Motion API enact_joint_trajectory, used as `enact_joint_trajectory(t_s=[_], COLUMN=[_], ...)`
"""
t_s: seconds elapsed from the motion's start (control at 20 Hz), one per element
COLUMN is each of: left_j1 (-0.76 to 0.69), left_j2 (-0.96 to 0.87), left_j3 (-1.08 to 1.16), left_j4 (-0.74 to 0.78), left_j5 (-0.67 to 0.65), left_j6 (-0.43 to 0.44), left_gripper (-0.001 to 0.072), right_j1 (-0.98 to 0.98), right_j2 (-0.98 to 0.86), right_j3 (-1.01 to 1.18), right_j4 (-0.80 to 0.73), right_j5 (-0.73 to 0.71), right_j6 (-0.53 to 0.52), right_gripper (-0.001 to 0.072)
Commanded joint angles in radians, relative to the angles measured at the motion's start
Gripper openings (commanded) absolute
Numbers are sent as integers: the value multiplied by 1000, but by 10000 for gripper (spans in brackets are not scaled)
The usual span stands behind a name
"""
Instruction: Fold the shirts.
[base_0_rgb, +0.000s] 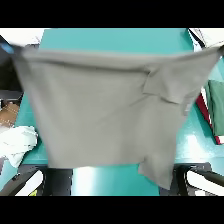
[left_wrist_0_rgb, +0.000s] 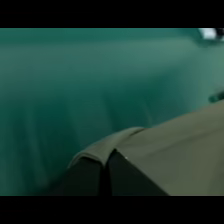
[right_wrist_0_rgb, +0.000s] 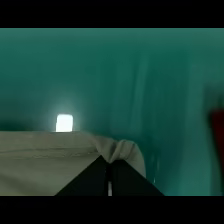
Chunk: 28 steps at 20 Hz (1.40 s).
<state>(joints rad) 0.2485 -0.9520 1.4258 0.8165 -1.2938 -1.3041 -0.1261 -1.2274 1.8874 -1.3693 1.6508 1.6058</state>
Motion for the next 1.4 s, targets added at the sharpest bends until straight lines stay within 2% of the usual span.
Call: enact_joint_trajectory(t_s=[0.0, 0.25, 0.4, 0.55, 0.65, 0.8, 1.0, 1.1, 1.35], left_j1=[0, 0, 0, 0, 0, 0, 0, 0, 0], left_j2=[-145, -369, -431, -467, -485, -492, -492, -493, -494], left_j3=[-222, -240, -240, -239, -239, -240, -240, -240, -241], left_j4=[23, -2, -134, -281, -322, -312, -241, -132, 227], left_j5=[14, 364, 533, 637, 674, 668, 527, 419, 229], left_j6=[58, 120, 227, 320, 353, 370, 369, 352, 220], left_gripper=[28, 28, 28, 28, 28, 28, 28, 28, 28], right_j1=[6, 18, 29, 58, 70, 70, 62, 68, 69], right_j2=[-142, -256, -311, -324, -324, -324, -320, -312, -252], right_j3=[-148, -268, -290, -325, -355, -384, -417, -456, -628], right_j4=[-19, 0, 16, 14, 14, 12, 5, 5, 5], right_j5=[-33, -496, -681, -843, -947, -970, -826, -766, -738], right_j6=[2, 11, 36, 36, 36, 36, 35, 35, 37], right_gripper=[16, 16, 16, 16, 16, 16, 16, 16, 16])
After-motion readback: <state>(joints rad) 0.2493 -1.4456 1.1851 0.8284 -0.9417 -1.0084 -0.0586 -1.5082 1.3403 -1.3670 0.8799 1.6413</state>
